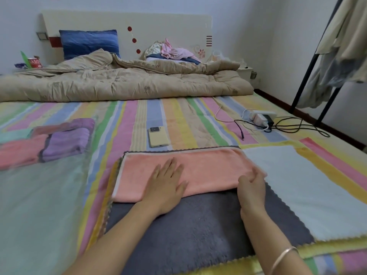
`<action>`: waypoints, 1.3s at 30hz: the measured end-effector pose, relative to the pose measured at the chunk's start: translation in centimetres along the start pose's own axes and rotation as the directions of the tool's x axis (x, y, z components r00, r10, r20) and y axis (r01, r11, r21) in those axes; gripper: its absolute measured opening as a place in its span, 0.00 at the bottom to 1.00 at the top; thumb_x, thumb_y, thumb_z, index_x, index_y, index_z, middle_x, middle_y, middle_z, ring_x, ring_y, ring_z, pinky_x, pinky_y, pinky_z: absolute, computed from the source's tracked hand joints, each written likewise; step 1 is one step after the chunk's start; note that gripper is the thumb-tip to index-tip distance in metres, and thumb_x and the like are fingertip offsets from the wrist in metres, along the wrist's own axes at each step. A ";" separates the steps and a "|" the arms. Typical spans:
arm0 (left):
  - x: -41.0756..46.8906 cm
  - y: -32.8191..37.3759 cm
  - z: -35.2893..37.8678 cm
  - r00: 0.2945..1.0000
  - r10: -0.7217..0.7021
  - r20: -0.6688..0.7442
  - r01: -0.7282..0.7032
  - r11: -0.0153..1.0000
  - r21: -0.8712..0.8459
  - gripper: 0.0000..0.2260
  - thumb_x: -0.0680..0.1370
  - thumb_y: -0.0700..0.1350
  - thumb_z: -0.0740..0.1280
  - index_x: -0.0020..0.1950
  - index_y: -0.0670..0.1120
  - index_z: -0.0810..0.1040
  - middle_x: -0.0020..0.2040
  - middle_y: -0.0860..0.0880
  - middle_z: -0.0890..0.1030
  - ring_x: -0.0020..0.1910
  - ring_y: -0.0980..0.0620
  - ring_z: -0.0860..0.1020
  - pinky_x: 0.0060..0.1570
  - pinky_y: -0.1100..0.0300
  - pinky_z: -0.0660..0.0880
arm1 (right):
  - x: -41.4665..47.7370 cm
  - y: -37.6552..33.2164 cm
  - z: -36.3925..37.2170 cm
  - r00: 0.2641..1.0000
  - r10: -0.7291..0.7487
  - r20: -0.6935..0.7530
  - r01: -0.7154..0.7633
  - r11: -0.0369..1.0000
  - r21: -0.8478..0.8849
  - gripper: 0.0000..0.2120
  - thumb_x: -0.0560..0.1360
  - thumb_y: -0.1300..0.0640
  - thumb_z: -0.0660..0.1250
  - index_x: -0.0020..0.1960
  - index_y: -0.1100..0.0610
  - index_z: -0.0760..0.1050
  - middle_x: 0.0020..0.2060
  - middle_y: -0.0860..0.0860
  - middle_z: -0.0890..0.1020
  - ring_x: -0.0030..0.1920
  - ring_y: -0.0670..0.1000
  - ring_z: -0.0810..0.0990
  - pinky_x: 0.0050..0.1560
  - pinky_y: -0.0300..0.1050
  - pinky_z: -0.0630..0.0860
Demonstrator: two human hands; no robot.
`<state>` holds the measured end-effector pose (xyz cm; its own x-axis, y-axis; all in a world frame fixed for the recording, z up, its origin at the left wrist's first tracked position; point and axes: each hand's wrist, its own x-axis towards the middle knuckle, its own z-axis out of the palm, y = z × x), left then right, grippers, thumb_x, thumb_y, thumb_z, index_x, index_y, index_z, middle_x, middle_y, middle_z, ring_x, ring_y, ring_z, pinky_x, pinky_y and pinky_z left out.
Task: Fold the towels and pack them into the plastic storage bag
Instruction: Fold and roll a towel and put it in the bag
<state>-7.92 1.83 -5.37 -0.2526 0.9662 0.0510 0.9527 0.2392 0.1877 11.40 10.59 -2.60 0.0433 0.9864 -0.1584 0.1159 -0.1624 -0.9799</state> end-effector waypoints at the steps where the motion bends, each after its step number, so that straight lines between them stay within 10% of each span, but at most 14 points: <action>1: -0.3 -0.2 -0.4 0.998 -0.011 -0.059 0.001 0.986 -0.164 0.29 0.79 0.60 0.42 0.78 0.51 0.57 0.79 0.52 0.53 0.78 0.55 0.50 0.76 0.59 0.44 | 0.1 -0.2 0.1 0.995 -0.095 0.002 0.095 0.988 -0.120 0.30 0.75 0.66 0.56 0.76 0.56 0.57 0.72 0.54 0.64 0.71 0.56 0.65 0.64 0.45 0.63; 4: -1.4 -1.0 -2.0 0.908 -0.343 -0.240 0.059 0.673 -0.738 0.12 0.82 0.42 0.58 0.57 0.54 0.79 0.61 0.53 0.81 0.61 0.56 0.77 0.61 0.63 0.70 | 0.0 -1.0 1.3 0.895 -0.406 0.187 0.446 0.785 -0.430 0.29 0.75 0.65 0.57 0.75 0.58 0.58 0.73 0.54 0.62 0.72 0.54 0.63 0.66 0.42 0.61; 6: -1.5 -2.3 -3.5 0.838 -0.545 -0.028 0.177 0.320 -0.931 0.12 0.82 0.39 0.56 0.51 0.48 0.80 0.51 0.48 0.84 0.49 0.52 0.82 0.46 0.61 0.76 | -1.2 -1.6 3.3 0.770 -0.532 0.352 0.635 0.595 -0.492 0.29 0.76 0.64 0.58 0.76 0.59 0.58 0.75 0.52 0.61 0.74 0.51 0.60 0.66 0.36 0.58; 9: -1.6 -4.8 -5.5 0.787 -0.460 0.411 0.341 -0.231 -0.911 0.13 0.83 0.42 0.54 0.55 0.38 0.77 0.46 0.42 0.85 0.40 0.48 0.84 0.37 0.58 0.80 | -4.3 -2.1 7.1 0.525 -0.607 0.597 0.851 0.363 -0.379 0.31 0.74 0.63 0.59 0.77 0.62 0.57 0.73 0.57 0.65 0.72 0.56 0.64 0.70 0.45 0.62; 12: -1.7 -6.9 -6.5 0.771 -0.308 0.557 0.410 -0.430 -0.804 0.20 0.84 0.50 0.53 0.55 0.36 0.76 0.41 0.40 0.84 0.32 0.47 0.83 0.31 0.57 0.81 | -7.6 -1.6 9.8 0.309 -0.454 0.835 0.945 0.247 -0.216 0.32 0.75 0.59 0.58 0.78 0.61 0.54 0.74 0.59 0.62 0.74 0.59 0.60 0.74 0.52 0.58; 17: -0.6 -7.9 -5.9 0.770 -0.360 0.527 0.497 -0.181 -0.849 0.16 0.82 0.53 0.58 0.56 0.42 0.76 0.49 0.43 0.82 0.44 0.47 0.81 0.39 0.55 0.76 | -9.0 -0.7 9.8 0.185 -0.312 0.932 0.895 0.445 -0.029 0.21 0.75 0.61 0.62 0.66 0.49 0.75 0.76 0.48 0.61 0.77 0.46 0.50 0.70 0.28 0.44; 20: 0.3 -8.1 -4.3 0.800 -0.527 0.288 0.443 0.194 -0.875 0.12 0.77 0.52 0.68 0.52 0.45 0.80 0.45 0.49 0.83 0.45 0.50 0.80 0.46 0.55 0.76 | -7.8 -1.2 8.2 0.316 -0.397 0.861 0.801 0.598 -0.018 0.19 0.73 0.66 0.60 0.53 0.46 0.81 0.69 0.42 0.70 0.71 0.35 0.59 0.67 0.29 0.61; 24: 0.5 -7.3 -3.6 0.800 -0.598 -0.051 0.395 0.588 -0.706 0.07 0.74 0.50 0.70 0.49 0.50 0.82 0.39 0.55 0.83 0.45 0.52 0.80 0.49 0.56 0.76 | -5.5 -1.5 6.8 0.431 -0.515 0.741 0.829 0.550 -0.100 0.20 0.74 0.66 0.61 0.55 0.43 0.78 0.66 0.36 0.71 0.68 0.32 0.63 0.61 0.28 0.64; 35: -2.6 -10.5 -4.3 0.759 -0.628 -0.174 0.349 0.618 -0.704 0.05 0.74 0.46 0.70 0.50 0.48 0.79 0.44 0.47 0.85 0.47 0.46 0.81 0.51 0.50 0.77 | -3.8 -2.4 9.5 0.471 -0.444 0.762 0.875 0.342 -0.342 0.21 0.81 0.52 0.57 0.74 0.50 0.64 0.76 0.47 0.61 0.76 0.48 0.53 0.68 0.29 0.41; 39: -2.8 -10.9 -4.0 0.759 -0.629 -0.168 0.354 0.616 -0.704 0.10 0.75 0.47 0.70 0.55 0.47 0.79 0.45 0.49 0.84 0.48 0.48 0.81 0.51 0.52 0.77 | -3.1 -1.0 11.4 0.561 -0.240 0.792 0.827 0.208 -0.523 0.30 0.80 0.39 0.41 0.79 0.49 0.48 0.79 0.48 0.47 0.78 0.50 0.40 0.77 0.49 0.41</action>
<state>-18.26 -3.85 -3.62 -0.8191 0.5672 0.0856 0.3779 0.4214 0.8244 -0.13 7.95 -2.48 -0.7893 0.6119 0.0504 0.5788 0.7690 -0.2714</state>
